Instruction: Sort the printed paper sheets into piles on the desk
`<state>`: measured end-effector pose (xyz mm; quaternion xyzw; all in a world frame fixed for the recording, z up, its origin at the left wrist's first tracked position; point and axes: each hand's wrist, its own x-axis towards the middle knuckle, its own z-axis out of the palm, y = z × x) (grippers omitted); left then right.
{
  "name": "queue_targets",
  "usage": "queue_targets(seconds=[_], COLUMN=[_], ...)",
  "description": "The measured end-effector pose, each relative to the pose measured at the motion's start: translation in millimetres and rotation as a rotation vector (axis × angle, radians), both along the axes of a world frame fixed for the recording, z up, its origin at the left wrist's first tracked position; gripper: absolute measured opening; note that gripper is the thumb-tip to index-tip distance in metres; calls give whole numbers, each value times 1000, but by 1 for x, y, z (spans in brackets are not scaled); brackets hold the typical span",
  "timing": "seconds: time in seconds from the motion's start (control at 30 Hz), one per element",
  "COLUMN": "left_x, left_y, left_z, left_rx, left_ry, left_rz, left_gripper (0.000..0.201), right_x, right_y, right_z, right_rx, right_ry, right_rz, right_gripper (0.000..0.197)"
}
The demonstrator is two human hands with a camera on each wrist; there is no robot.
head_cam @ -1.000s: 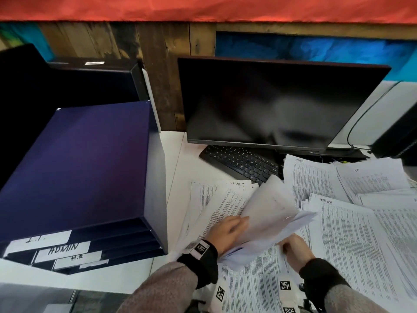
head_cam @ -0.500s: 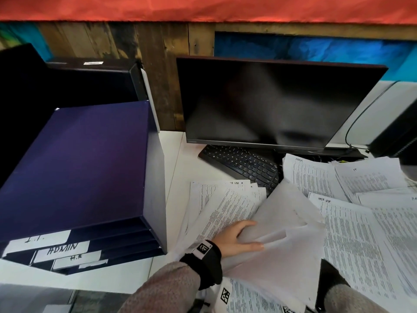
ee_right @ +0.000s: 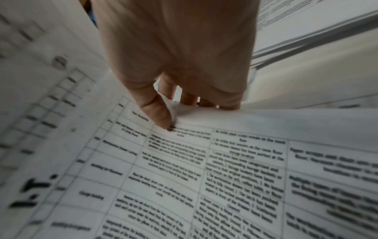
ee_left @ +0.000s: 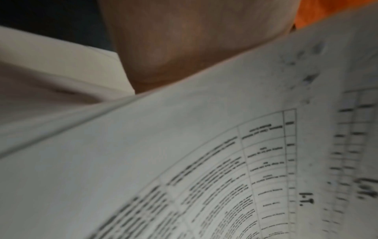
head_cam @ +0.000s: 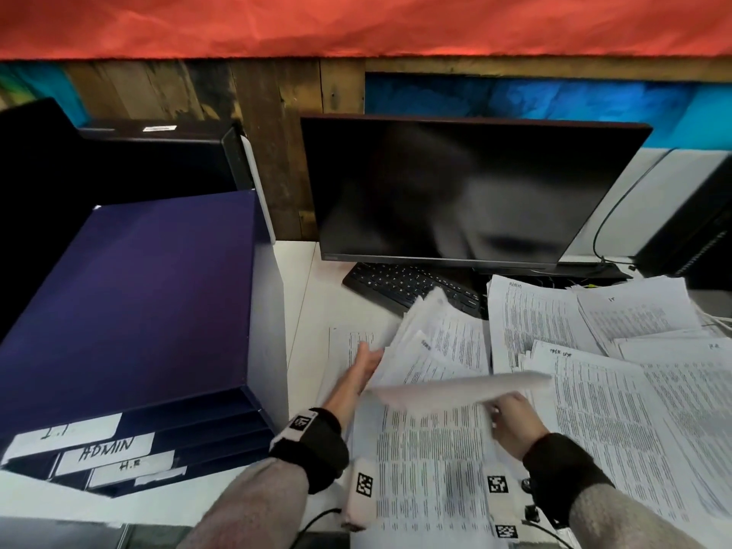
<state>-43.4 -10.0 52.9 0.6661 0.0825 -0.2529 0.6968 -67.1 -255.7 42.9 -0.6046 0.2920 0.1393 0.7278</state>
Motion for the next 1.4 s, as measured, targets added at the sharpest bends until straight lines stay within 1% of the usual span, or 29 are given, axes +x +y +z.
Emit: queue_targets(seconds=[0.07, 0.1, 0.2, 0.23, 0.27, 0.3, 0.33, 0.47, 0.57, 0.63, 0.73, 0.8, 0.9, 0.93, 1.0, 1.1, 1.2, 1.27, 1.33, 1.4], left_x=[2, 2, 4, 6, 9, 13, 17, 13, 1, -2, 2, 7, 15, 17, 21, 29, 37, 39, 40, 43], left_y=[5, 7, 6, 4, 2, -2, -6, -21, -25, -23, -19, -18, -13, -11, -9, -10, -11, -11, -14, -19], left_z=[19, 28, 53, 57, 57, 60, 57, 47, 36, 25, 13, 10, 6, 3, -3, -13, -25, -33, -36, -40], left_rx=[-5, -45, -61, -31, 34, 114, 190, 353, 363, 377, 369, 342, 246, 225, 242, 238, 202, 181, 164, 172], left_ry=[-84, -103, -171, -203, -262, -337, -407, -615, -647, -652, -626, -566, -497, -478, -459, -370, -288, -231, -197, -195], left_rz=[66, 91, 101, 111, 129, 164, 213, 391, 439, 433, 424, 433, 437, 435, 425, 424, 433, 438, 454, 480], left_gripper=[72, 70, 69, 59, 43, 33, 30, 22, 25, 32, 44, 48, 56, 58, 58, 58, 50, 45, 41, 33], right_x=[10, 15, 26, 28, 31, 33, 34, 27, 20, 14, 14, 18, 26, 28, 32, 39, 46, 47, 49, 51], right_y=[0, 1, 5, 8, 10, 14, 17, 35, 45, 51, 58, 61, 60, 60, 60, 61, 57, 53, 52, 55], right_z=[16, 25, 47, 54, 58, 62, 65, 78, 70, 61, 54, 52, 54, 54, 50, 41, 34, 32, 28, 22], right_rx=[30, 48, 80, 84, 88, 93, 104, 157, 117, 20, -80, -85, -48, -36, -33, -5, 88, 119, 132, 120], right_ry=[-40, -65, -155, -193, -238, -287, -341, -496, -511, -488, -476, -468, -436, -422, -386, -303, -239, -224, -224, -215], right_rz=[-5, -12, -25, -40, -62, -77, -92, -69, -65, -39, -74, -124, -195, -204, -183, -148, -228, -269, -219, -145], right_gripper=[30, 29, 29, 28, 28, 31, 33, 33, 38, 45, 44, 45, 41, 40, 40, 40, 28, 30, 35, 36])
